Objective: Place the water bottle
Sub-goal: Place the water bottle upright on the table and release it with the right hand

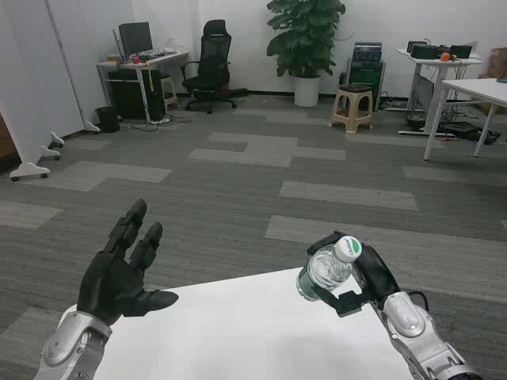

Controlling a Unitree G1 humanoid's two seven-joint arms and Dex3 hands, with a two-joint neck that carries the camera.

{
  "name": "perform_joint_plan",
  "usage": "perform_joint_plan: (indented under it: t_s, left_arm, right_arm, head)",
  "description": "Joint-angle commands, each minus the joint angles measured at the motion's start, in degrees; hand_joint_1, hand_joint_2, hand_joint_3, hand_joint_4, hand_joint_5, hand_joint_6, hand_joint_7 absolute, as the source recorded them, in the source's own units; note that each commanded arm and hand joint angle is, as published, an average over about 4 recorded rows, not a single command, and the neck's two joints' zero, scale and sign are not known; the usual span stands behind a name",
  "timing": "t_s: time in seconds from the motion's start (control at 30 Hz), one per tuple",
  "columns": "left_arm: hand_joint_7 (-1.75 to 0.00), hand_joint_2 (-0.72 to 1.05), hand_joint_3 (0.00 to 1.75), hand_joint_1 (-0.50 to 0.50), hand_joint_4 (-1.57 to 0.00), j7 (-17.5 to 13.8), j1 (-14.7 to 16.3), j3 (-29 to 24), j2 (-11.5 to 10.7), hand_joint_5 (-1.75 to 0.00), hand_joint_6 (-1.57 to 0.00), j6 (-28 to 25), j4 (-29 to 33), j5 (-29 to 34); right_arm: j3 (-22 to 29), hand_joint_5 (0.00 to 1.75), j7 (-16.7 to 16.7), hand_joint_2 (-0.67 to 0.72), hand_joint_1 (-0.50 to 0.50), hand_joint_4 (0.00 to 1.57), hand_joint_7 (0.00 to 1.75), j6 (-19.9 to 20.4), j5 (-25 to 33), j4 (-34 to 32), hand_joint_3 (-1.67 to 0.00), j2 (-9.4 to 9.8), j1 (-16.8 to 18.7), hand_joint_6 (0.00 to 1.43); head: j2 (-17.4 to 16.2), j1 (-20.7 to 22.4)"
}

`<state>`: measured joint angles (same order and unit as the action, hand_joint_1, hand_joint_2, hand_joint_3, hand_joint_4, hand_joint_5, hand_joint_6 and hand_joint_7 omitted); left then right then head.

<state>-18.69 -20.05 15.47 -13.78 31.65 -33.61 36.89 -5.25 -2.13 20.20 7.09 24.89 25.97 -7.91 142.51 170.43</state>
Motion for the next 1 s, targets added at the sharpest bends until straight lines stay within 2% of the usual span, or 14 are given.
perform_joint_plan:
  t_s: [0.03,0.2,0.33,0.6,0.8,1.0]
  left_arm:
    - [0.00,0.34,0.09,-0.50,0.00,0.05,-0.07,0.09,-0.11,0.00,0.00,0.08,-0.14,-0.06]
    - [0.00,0.34,0.09,-0.50,0.00,0.05,-0.07,0.09,-0.16,0.00,0.00,0.08,-0.14,-0.06]
    - [0.00,0.34,0.09,-0.50,0.00,0.05,-0.07,0.09,-0.13,0.00,0.00,0.08,-0.14,-0.06]
    - [0.00,0.34,0.09,-0.50,0.00,0.05,-0.07,0.09,-0.16,0.00,0.00,0.08,-0.14,-0.06]
    - [0.00,0.34,0.09,-0.50,0.00,0.05,-0.07,0.00,-0.16,0.00,0.00,0.08,-0.14,-0.06]
    - [0.00,0.34,0.09,-0.50,0.00,0.05,-0.05,0.00,-0.11,0.00,0.00,0.08,-0.14,-0.06]
  right_arm:
    - [-0.20,1.55,0.10,-0.48,-0.44,1.14,1.33,0.01,0.79,-4.44,-1.27,0.49,-0.79,1.28]
    - [-0.20,1.55,0.10,-0.49,-0.43,1.14,1.31,0.01,0.73,-4.42,-1.27,0.47,-0.79,1.28]
    - [-0.26,1.55,0.10,-0.48,-0.46,1.14,1.33,0.01,0.77,-4.50,-1.27,0.47,-0.79,1.28]
    - [-0.02,1.55,0.10,-0.48,-0.46,1.14,1.33,0.01,0.73,-4.02,-1.27,0.49,-0.79,1.28]
    - [1.04,1.55,0.76,-0.48,-0.45,1.14,1.33,0.01,0.51,-1.47,-1.27,0.75,-0.84,1.28]
    - [6.20,1.55,2.43,-0.54,-0.45,1.17,1.34,-2.14,-6.35,1.21,-1.27,0.60,-0.24,1.28]
  head:
    - [0.12,0.09]
    - [0.01,0.04]
    - [0.00,0.04]
    - [-0.02,0.10]
    - [-0.15,0.06]
    - [-0.18,0.09]
